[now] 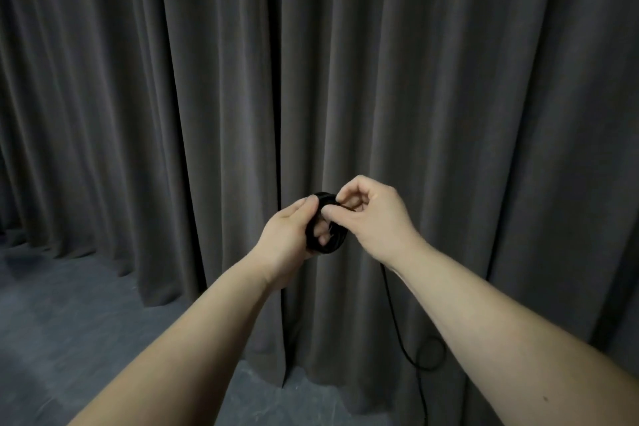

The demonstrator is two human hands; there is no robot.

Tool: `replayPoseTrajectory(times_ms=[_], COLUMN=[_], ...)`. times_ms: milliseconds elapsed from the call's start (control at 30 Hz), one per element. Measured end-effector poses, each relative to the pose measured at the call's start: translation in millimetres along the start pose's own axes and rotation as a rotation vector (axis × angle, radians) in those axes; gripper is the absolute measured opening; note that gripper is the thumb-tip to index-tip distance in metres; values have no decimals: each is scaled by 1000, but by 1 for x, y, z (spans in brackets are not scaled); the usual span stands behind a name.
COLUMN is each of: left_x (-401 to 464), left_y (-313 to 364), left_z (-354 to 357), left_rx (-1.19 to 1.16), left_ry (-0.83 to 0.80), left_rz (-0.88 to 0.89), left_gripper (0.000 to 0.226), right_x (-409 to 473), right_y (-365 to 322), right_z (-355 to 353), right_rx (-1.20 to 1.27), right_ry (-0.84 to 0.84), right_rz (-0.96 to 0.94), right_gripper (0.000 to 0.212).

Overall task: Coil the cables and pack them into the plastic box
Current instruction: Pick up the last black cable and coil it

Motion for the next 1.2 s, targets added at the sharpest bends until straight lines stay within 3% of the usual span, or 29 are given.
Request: replayPoseTrajectory(times_ms=[167, 267, 333, 400, 767, 1000, 1200], left_x=[-2, -2, -1, -1, -2, 1, 4], left_y=[4, 4, 3, 1, 4, 6, 3], left_z=[16, 17, 14, 11, 9, 3, 4], left_rx=[5, 1, 5, 40, 44, -37, -30], left_ry=[-150, -224, -215, -202, -153, -93, -133], left_rz=[30, 50, 50, 43, 45, 34, 33], left_gripper=[18, 12, 14, 17, 21, 25, 31], right_x=[3, 3, 2, 3, 8, -4, 0], right_y=[5, 7, 5, 3, 6, 0, 11], right_z=[-16, -19, -16, -19, -21, -14, -14], right_rx=[-64, -11, 58, 78, 109, -96, 31], right_ry=[81, 23, -55, -63, 73, 127, 155], right_rz=[11, 35, 54, 38, -4, -179, -96], right_gripper=[27, 21, 11, 16, 15, 12, 15])
Point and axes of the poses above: each hand's wrist, its own x-axis towards the middle knuckle, its own z-axis out of the palm, y = z × x, the point moved 9 cm from there along x, towards the middle knuckle, and after that the axes turned 5 degrees about x, right-handed, at the moved point
